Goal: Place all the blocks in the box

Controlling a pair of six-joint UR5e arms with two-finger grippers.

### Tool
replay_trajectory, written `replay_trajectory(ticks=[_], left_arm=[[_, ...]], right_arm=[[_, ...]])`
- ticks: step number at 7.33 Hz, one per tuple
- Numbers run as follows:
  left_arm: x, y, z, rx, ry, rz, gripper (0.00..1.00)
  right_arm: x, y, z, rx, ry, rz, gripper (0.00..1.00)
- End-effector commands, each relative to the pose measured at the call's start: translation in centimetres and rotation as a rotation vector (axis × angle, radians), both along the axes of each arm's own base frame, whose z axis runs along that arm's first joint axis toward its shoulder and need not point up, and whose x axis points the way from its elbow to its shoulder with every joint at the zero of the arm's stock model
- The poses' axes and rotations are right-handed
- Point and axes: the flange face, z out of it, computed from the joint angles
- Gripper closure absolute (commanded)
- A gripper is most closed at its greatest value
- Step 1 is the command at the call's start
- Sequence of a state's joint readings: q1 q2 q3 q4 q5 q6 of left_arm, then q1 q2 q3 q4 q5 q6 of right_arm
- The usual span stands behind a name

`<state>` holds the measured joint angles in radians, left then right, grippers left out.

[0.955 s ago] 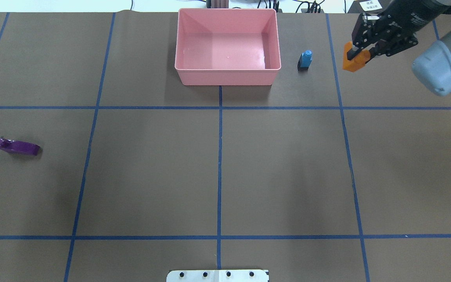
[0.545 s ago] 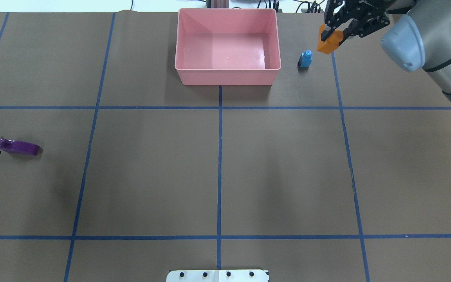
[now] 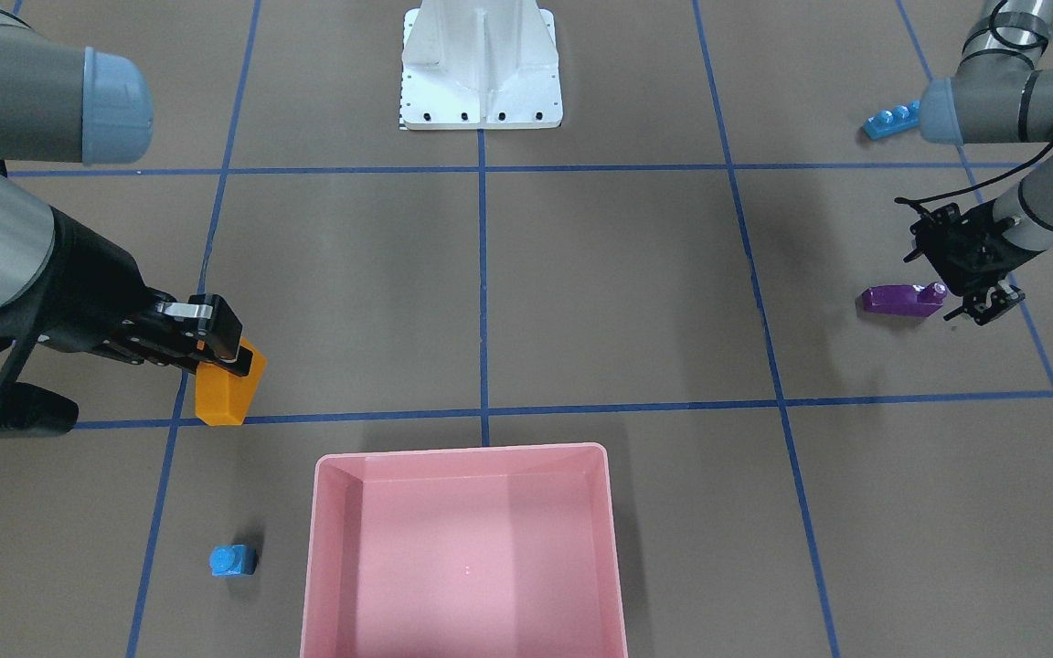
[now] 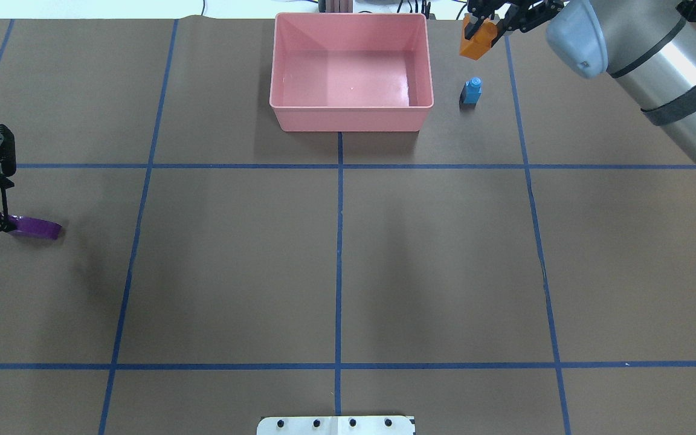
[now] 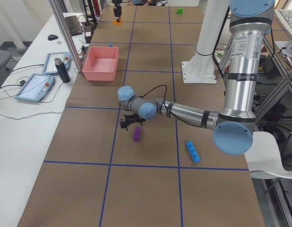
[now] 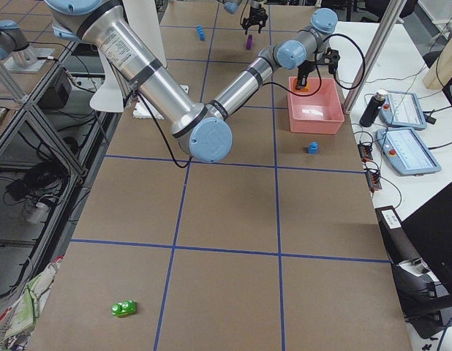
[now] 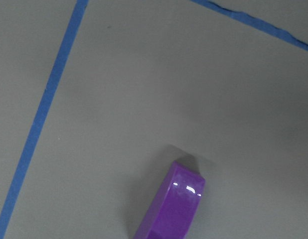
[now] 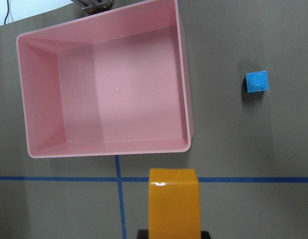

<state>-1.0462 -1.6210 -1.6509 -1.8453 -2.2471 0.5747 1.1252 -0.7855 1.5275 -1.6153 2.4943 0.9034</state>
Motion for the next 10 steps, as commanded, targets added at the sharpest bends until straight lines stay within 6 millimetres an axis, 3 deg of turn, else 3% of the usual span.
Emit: replay_trajectory(ticks=[1,6,7,9,10], left_arm=[[1.2,-0.2,2.8,0.034,-0.017,0.007,0.01],[2.9,1.1,5.2,0.0,-0.036,0.045,0.01],[3.0,1.2,5.2,-0.006,-0.033,0.044,0.15],[3.0,1.1,4.0,-0.054,-0.028,-0.03,1.0],[2.9,1.2,2.7,-0.058,-0.015,-0.048,1.0]], right_arm=[[-0.8,-1.4,0.4,0.029,-0.01,0.001,1.0],[-2.0,-2.0,-1.2,0.036,-0.012,-0.009,1.0],[-2.1,-2.2,-1.3,0.036,-0.011,-0.008,1.0],[-2.2,-2.2,-1.4,0.036,-0.011,-0.01,1.0],[-2.2,-2.2,-1.6,0.039,-0.011,-0.009,1.0]])
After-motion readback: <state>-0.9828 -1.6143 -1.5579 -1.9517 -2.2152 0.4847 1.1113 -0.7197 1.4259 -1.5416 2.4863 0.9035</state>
